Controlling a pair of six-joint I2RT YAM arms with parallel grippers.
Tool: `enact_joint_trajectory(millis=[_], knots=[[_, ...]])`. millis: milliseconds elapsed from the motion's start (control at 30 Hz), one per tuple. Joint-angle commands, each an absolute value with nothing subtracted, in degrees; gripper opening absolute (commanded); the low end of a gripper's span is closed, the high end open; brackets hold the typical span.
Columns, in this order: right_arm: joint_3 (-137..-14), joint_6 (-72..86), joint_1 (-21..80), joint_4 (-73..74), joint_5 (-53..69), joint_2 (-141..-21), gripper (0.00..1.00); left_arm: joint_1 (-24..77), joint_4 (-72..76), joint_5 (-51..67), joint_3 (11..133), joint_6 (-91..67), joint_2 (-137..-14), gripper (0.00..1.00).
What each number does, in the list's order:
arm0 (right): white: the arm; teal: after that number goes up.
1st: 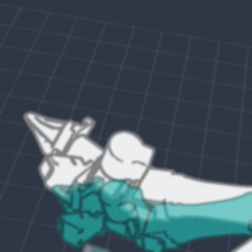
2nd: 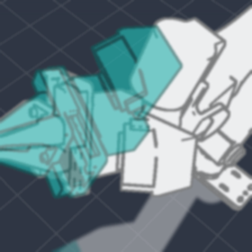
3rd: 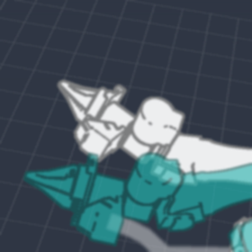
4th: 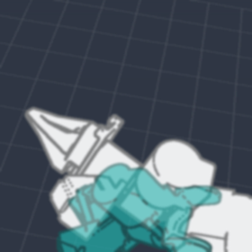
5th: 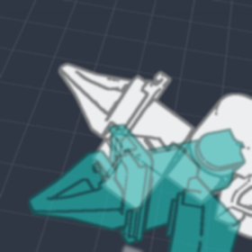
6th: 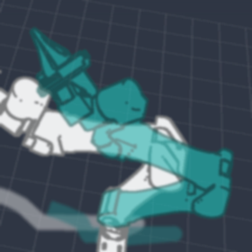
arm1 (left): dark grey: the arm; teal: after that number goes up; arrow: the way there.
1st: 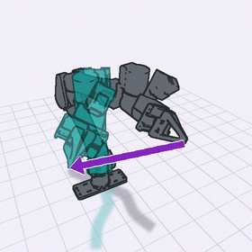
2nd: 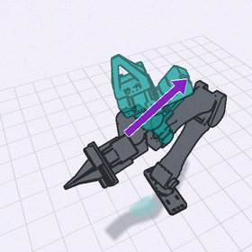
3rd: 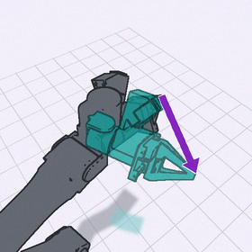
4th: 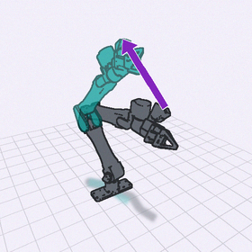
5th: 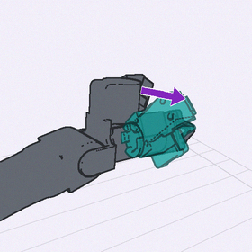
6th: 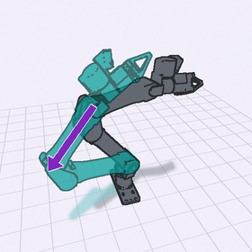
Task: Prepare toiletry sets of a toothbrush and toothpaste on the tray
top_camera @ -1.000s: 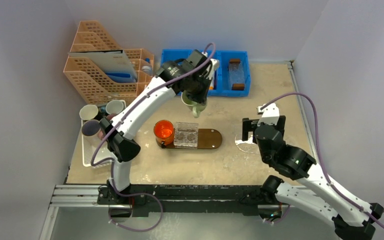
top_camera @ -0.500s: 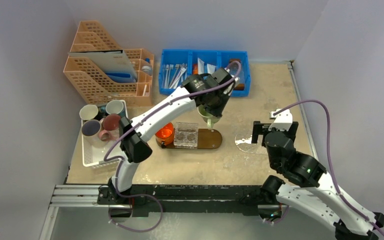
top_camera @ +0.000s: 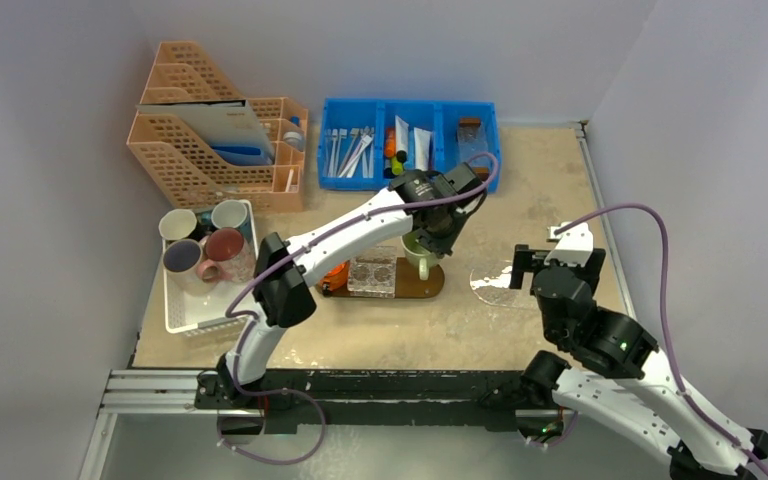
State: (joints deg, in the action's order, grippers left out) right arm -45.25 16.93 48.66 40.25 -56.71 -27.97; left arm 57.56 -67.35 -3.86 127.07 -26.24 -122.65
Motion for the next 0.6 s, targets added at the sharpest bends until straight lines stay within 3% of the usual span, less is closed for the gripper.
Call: enact_joint_trajectory(millis=[0,567], knots=[[-45.61,18.47,48.43,40.85,-59.24,-27.66,0.99,58.25,-65.11,-6.34,125.18,-28.95,-122.68,0.00],[-45.18,19.25,48.42,41.22,-58.11,-27.23,0.99,59.50,-61.32,-8.70,118.35,-33.23,-123.12,0.00]])
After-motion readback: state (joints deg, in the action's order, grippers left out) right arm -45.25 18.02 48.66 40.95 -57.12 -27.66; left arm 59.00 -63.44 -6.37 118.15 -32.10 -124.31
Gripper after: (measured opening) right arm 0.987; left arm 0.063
